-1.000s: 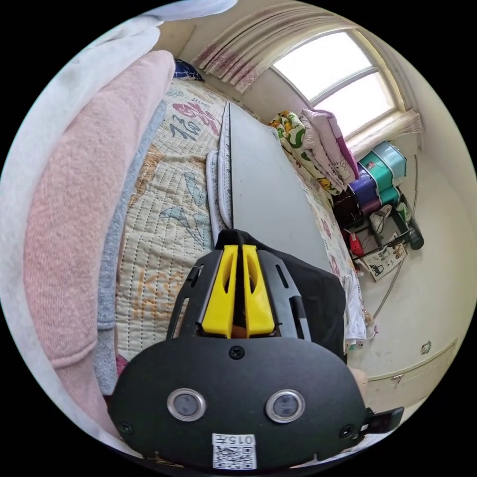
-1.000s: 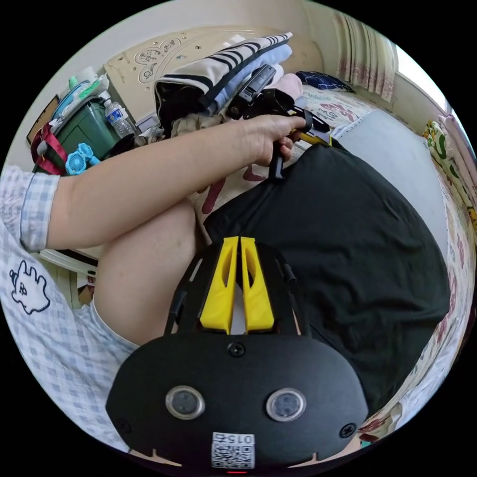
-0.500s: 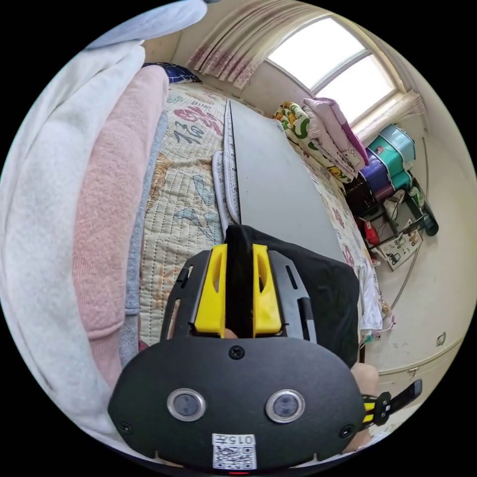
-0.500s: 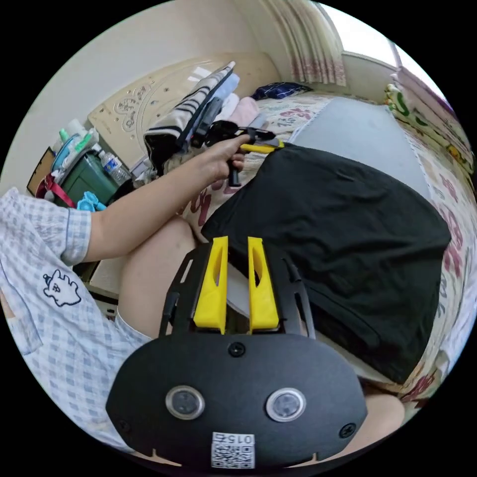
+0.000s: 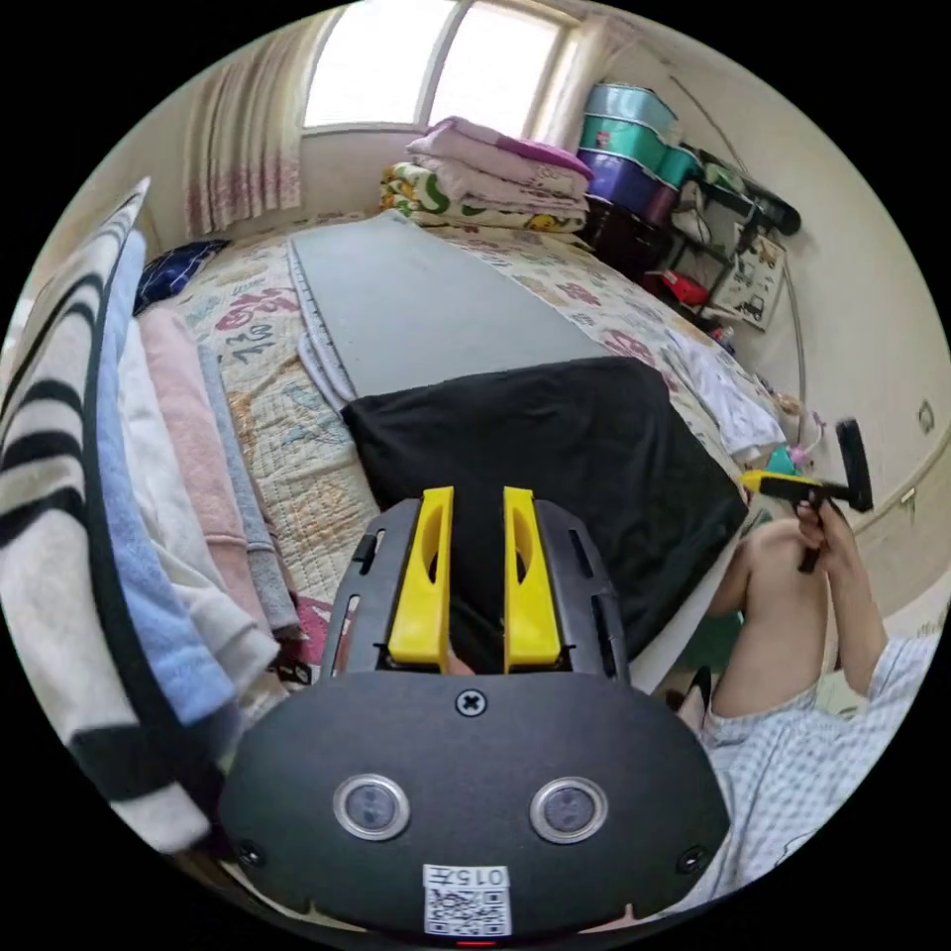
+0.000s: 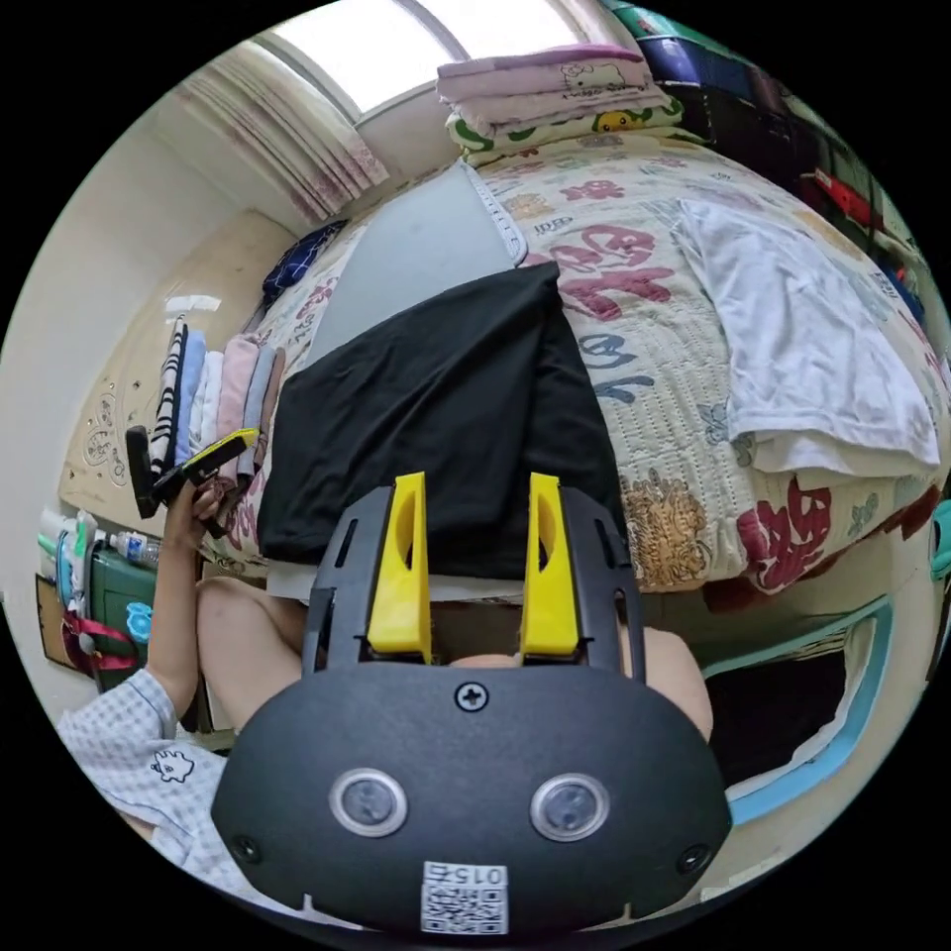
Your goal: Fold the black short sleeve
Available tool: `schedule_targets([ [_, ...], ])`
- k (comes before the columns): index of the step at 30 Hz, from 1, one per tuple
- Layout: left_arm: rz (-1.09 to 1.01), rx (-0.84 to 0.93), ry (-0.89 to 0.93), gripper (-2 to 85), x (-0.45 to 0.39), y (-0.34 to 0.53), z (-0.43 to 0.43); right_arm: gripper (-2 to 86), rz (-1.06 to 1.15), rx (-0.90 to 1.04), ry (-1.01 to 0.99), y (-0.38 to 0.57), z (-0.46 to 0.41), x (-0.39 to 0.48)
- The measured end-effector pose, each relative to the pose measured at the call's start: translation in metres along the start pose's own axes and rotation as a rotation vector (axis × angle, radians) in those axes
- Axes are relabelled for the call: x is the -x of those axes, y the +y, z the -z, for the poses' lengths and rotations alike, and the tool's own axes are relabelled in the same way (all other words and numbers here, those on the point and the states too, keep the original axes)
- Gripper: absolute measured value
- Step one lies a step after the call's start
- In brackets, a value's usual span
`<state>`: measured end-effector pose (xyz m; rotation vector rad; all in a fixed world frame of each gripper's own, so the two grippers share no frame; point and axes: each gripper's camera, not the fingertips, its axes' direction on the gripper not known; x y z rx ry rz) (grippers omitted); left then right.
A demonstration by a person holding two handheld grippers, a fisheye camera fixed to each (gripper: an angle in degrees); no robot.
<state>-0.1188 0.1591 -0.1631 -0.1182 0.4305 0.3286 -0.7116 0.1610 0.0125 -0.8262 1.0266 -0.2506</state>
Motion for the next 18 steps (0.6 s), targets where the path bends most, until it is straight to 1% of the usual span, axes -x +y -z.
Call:
schedule_targets([
  [1, -0.014, 0.001, 0.005, 8.2, -0.007, 0.0, 0.003, 13.9, 0.007, 0.022, 0.009, -0.002, -0.003, -0.002],
  [4, -0.092, 0.03, 0.13, 8.3, -0.045, 0.004, 0.013, 11.7, 0.041, 0.093, -0.02, -0.01, -0.014, -0.008],
  [6, -0.154, 0.084, 0.178, 8.5, -0.077, 0.013, 0.01, 9.3, 0.067, 0.122, -0.008, -0.013, -0.022, -0.009],
  [9, -0.18, 0.16, 0.159, 8.5, -0.105, 0.021, 0.0, 4.5, 0.051, 0.118, 0.04, -0.012, -0.024, -0.017],
  [13, -0.173, 0.209, 0.159, 8.4, -0.125, 0.026, -0.008, 1.1, 0.024, 0.108, -0.014, -0.005, -0.015, -0.041],
  [18, -0.218, 0.34, 0.034, 8.4, -0.154, 0.026, -0.023, -0.2, -0.014, 0.098, -0.051, 0.006, -0.008, -0.068],
])
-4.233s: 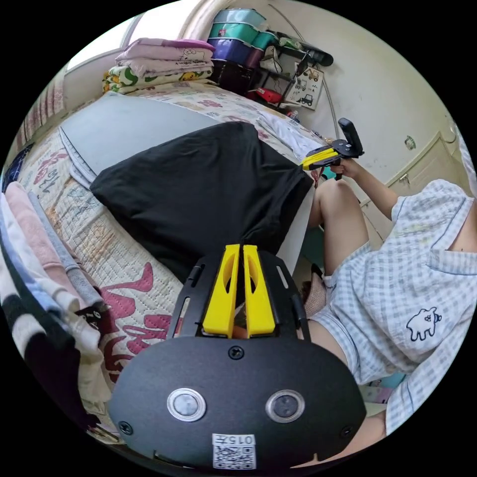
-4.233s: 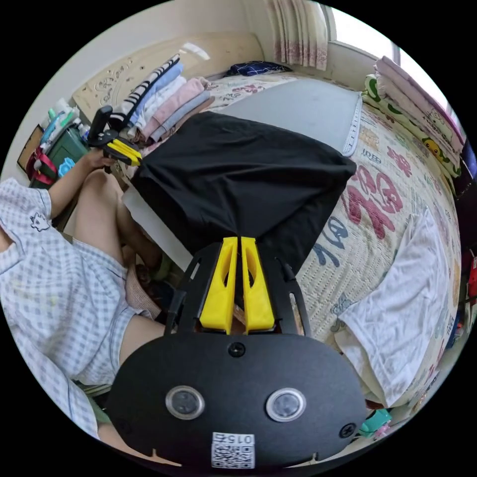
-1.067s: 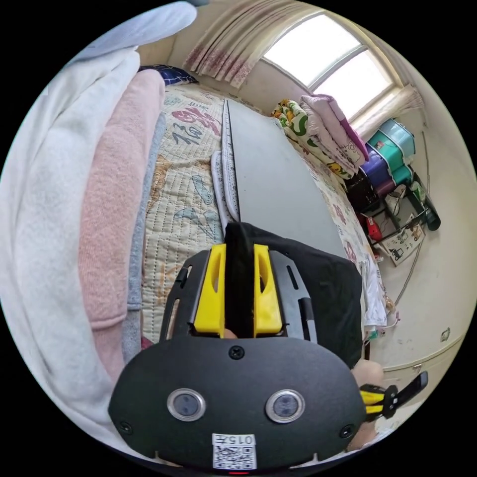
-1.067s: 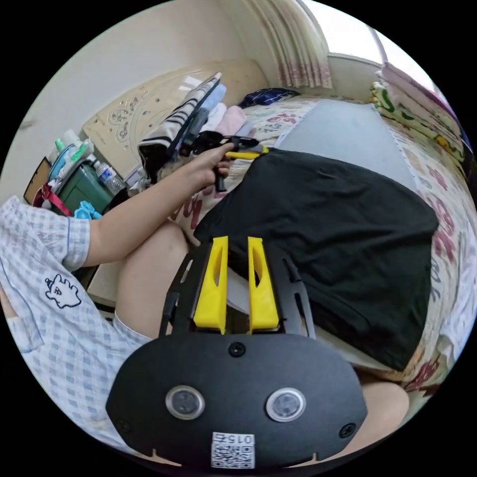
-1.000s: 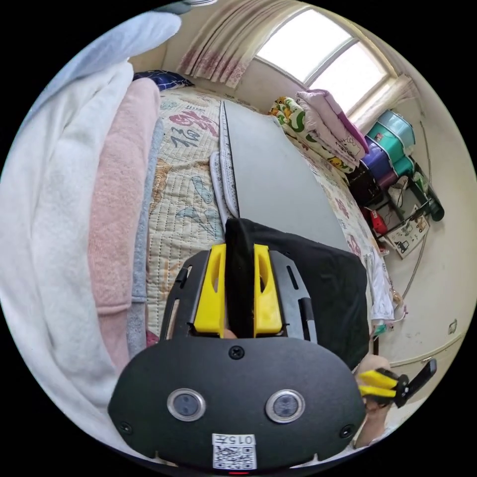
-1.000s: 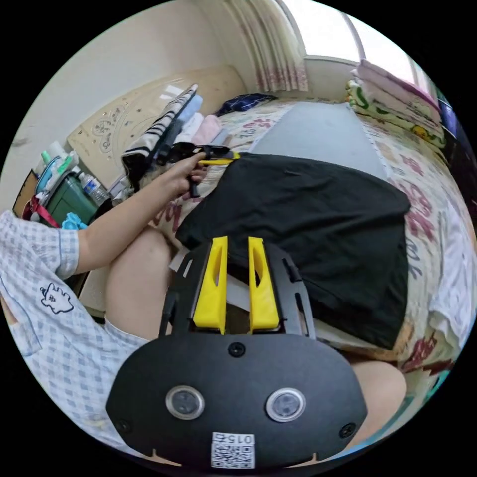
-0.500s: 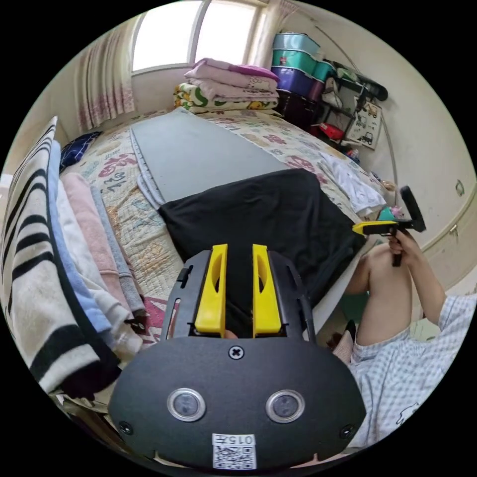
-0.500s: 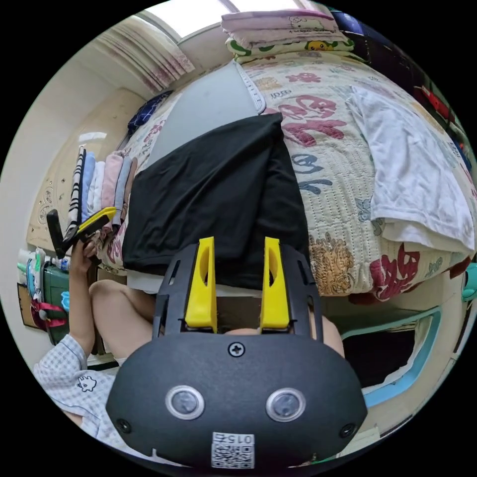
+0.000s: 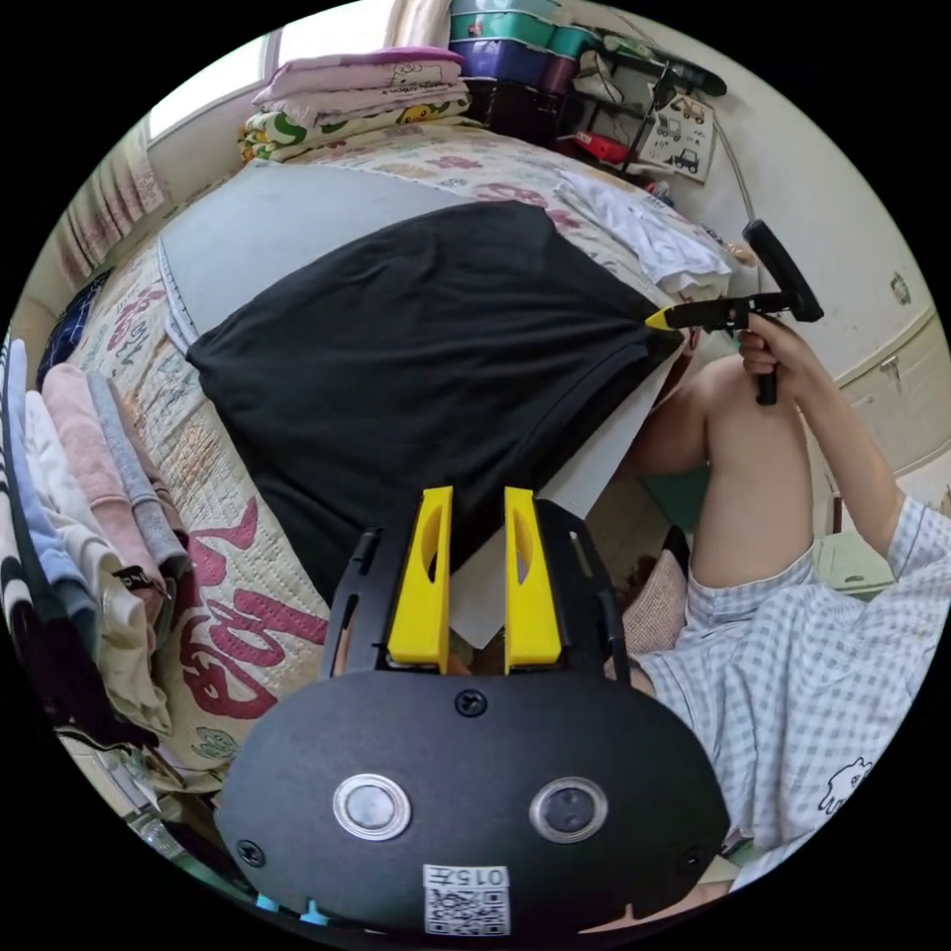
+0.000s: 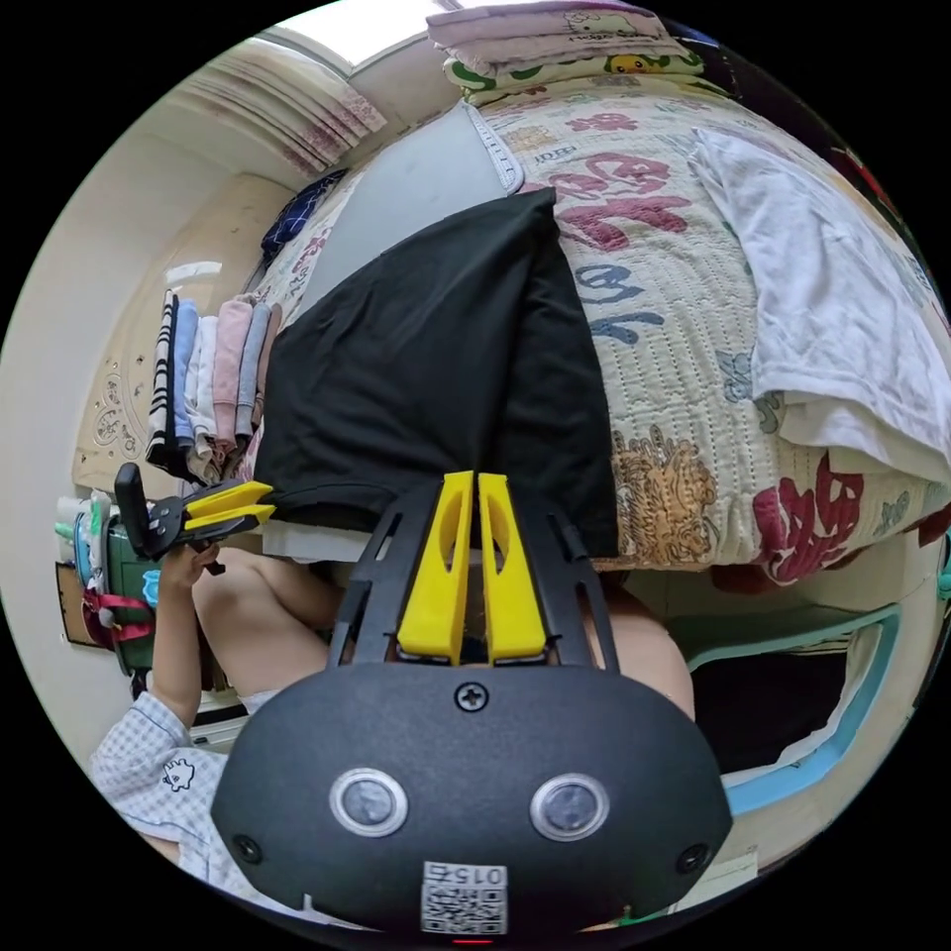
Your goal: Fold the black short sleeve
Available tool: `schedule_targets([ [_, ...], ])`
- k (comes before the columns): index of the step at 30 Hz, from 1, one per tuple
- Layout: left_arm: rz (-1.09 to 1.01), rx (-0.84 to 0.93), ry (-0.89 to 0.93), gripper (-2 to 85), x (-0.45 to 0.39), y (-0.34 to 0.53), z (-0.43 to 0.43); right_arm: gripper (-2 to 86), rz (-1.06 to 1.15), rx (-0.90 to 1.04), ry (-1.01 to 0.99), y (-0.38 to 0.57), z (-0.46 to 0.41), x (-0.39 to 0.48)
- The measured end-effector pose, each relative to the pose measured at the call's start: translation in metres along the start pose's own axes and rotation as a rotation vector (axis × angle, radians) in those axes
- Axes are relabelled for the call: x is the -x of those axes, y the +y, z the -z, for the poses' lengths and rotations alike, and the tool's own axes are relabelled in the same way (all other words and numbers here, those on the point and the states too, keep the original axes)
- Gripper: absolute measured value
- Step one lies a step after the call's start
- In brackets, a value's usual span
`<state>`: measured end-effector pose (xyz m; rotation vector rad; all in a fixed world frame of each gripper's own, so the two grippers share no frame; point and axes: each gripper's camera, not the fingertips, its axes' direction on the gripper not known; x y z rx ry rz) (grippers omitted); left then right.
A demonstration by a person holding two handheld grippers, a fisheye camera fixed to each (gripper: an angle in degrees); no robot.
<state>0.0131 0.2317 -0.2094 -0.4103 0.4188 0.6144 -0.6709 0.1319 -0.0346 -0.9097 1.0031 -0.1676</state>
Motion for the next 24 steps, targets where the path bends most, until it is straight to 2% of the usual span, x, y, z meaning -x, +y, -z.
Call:
schedule_targets([
  [6, 0.002, 0.066, -0.069, 7.8, -0.023, -0.013, 0.005, -0.3, -0.027, -0.008, -0.009, 0.01, 0.002, -0.021],
  [10, -0.041, 0.047, -0.156, 7.3, -0.048, -0.013, 0.029, -0.1, -0.024, -0.001, -0.002, 0.012, 0.005, -0.031],
  [18, -0.038, -0.143, -0.232, 6.6, -0.088, 0.004, 0.135, 5.3, 0.027, -0.043, -0.015, 0.019, 0.014, -0.055],
  [24, -0.024, -0.304, -0.15, 6.9, -0.096, 0.007, 0.193, 5.8, -0.012, -0.118, -0.15, 0.023, 0.03, -0.088],
])
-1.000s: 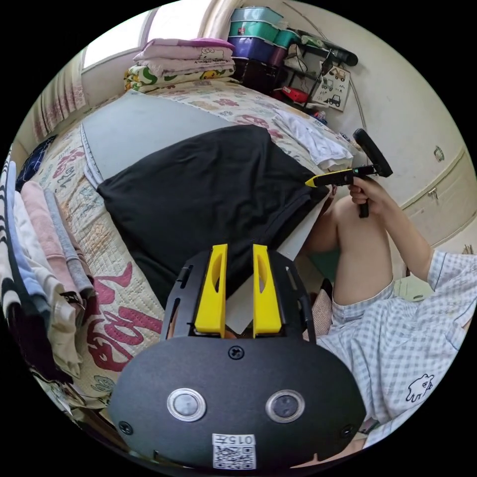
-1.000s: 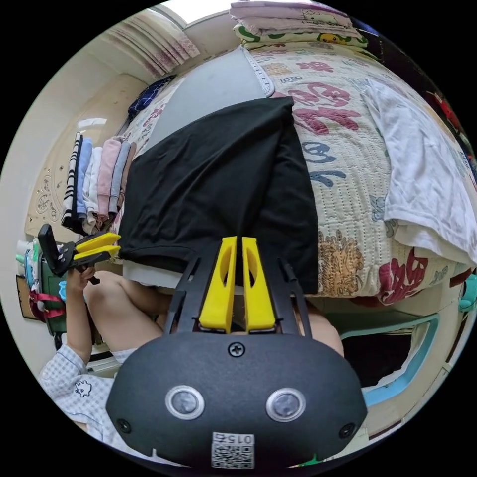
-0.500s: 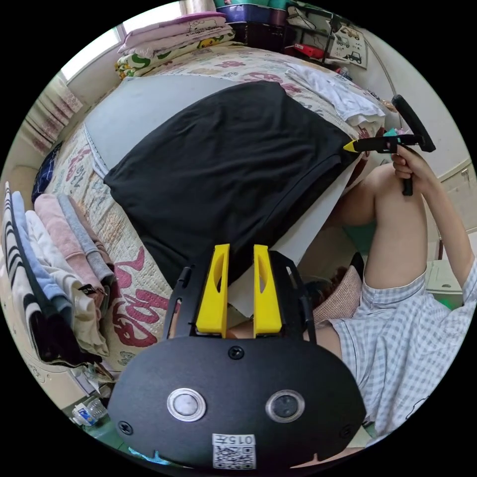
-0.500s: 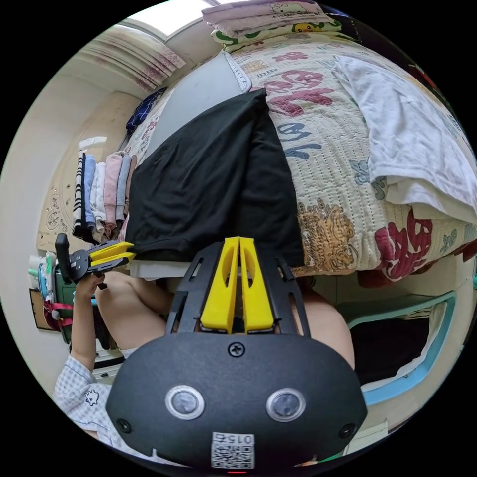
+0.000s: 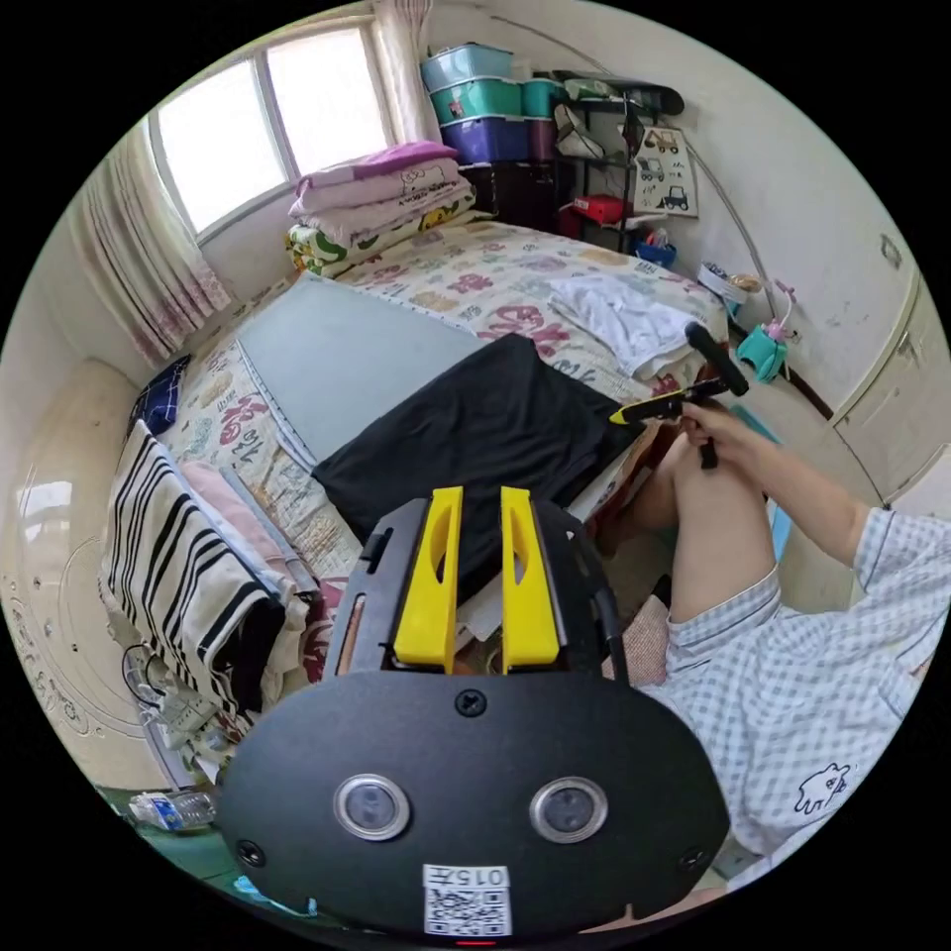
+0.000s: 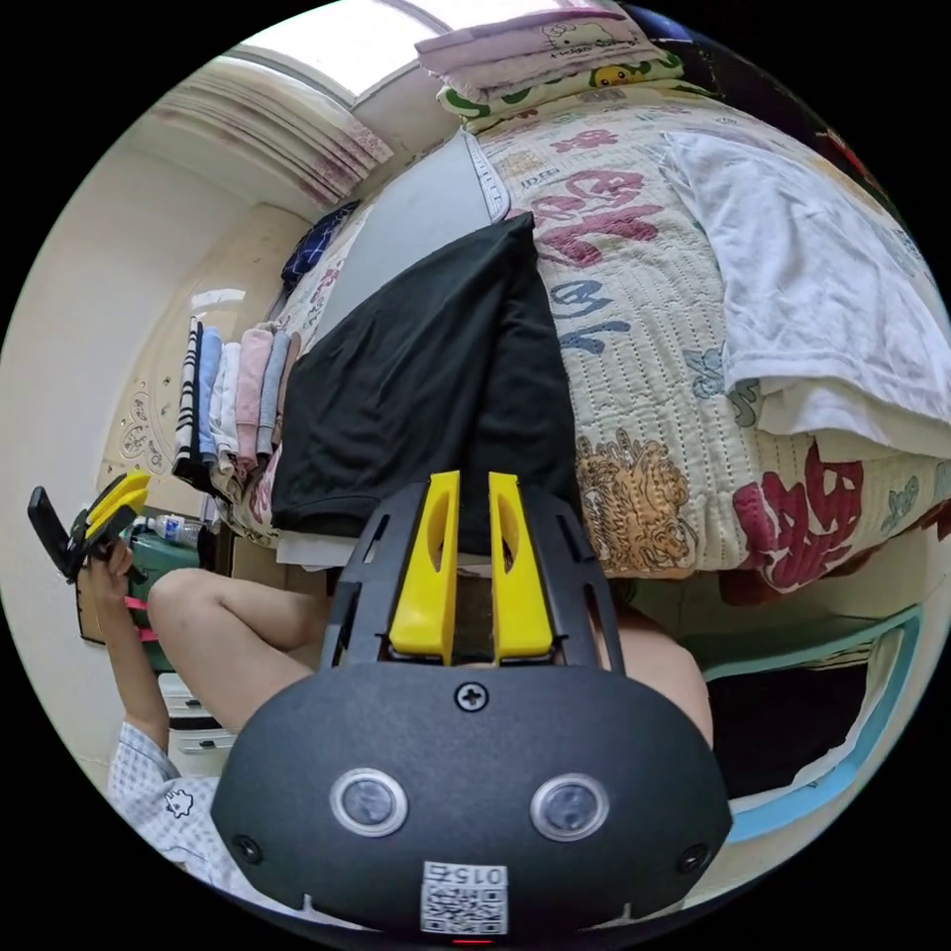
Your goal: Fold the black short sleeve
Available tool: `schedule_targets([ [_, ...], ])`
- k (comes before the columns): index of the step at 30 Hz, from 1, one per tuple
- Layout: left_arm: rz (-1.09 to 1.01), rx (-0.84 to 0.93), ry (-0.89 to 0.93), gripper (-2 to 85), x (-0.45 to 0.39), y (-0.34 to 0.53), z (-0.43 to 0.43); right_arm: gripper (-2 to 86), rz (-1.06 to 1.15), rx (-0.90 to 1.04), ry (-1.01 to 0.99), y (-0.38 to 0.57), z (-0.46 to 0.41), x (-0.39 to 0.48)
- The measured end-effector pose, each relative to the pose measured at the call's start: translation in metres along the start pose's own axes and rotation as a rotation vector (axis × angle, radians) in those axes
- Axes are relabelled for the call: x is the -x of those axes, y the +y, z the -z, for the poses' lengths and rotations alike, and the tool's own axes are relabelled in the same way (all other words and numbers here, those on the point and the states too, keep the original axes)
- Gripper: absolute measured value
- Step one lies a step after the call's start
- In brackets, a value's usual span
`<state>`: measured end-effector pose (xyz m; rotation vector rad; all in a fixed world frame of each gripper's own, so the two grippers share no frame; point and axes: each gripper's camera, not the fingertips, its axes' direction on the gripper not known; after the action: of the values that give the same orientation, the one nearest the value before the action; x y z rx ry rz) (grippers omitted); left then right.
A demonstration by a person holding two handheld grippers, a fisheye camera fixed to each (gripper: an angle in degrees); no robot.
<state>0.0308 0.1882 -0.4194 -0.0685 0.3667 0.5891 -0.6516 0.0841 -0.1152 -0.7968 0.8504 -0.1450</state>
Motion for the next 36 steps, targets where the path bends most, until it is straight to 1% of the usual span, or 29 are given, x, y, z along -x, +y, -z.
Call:
schedule_targets([
  [1, 0.004, -0.015, 0.011, 7.0, 0.0, -0.001, 0.002, 5.8, 0.009, -0.016, -0.018, 0.001, 0.002, -0.001],
  [4, 0.0, -0.069, 0.07, 7.0, -0.001, -0.004, 0.003, 5.9, 0.125, -0.128, -0.069, 0.011, 0.018, 0.004],
  [6, -0.023, -0.089, 0.098, 7.0, -0.006, -0.006, -0.01, 6.0, 0.161, -0.2, -0.131, 0.021, 0.033, 0.001],
  [7, -0.034, -0.087, 0.105, 7.0, -0.008, -0.007, -0.015, 6.0, 0.164, -0.219, -0.15, 0.023, 0.038, -0.001],
  [9, -0.08, -0.067, 0.132, 6.7, -0.018, -0.012, -0.045, 5.6, 0.149, -0.327, -0.201, 0.035, 0.061, -0.013],
  [12, -0.133, -0.039, 0.205, 6.6, -0.038, -0.02, -0.09, 4.3, 0.097, -0.447, -0.214, 0.044, 0.084, -0.029],
  [16, -0.142, -0.043, 0.262, 7.1, -0.065, -0.032, -0.145, 4.6, 0.055, -0.412, -0.196, 0.023, 0.095, -0.046],
  [19, -0.127, -0.048, 0.314, 7.7, -0.082, -0.045, -0.188, 5.5, 0.042, -0.348, -0.2, -0.009, 0.089, -0.057],
  [23, -0.12, 0.0, 0.339, 9.7, -0.098, -0.062, -0.238, 7.3, 0.069, -0.238, -0.115, -0.067, 0.051, -0.059],
  [25, -0.13, 0.019, 0.365, 10.1, -0.1, -0.065, -0.249, 8.6, 0.099, -0.163, -0.064, -0.097, 0.024, -0.054],
  [27, -0.137, 0.015, 0.346, 10.3, -0.101, -0.068, -0.259, 11.3, 0.102, -0.095, -0.019, -0.137, -0.009, -0.051],
  [29, -0.136, 0.043, 0.331, 10.2, -0.102, -0.07, -0.271, 12.1, 0.105, -0.052, -0.038, -0.166, -0.03, -0.051],
  [31, -0.124, 0.059, 0.314, 9.8, -0.103, -0.07, -0.283, 12.9, 0.091, -0.059, -0.038, -0.191, -0.046, -0.053],
  [33, -0.117, 0.027, 0.3, 9.0, -0.102, -0.068, -0.289, 12.7, 0.079, -0.062, 0.019, -0.221, -0.065, -0.053],
  [36, -0.112, 0.015, 0.298, 8.5, -0.102, -0.068, -0.294, 11.3, 0.056, -0.047, 0.02, -0.255, -0.082, -0.054],
])
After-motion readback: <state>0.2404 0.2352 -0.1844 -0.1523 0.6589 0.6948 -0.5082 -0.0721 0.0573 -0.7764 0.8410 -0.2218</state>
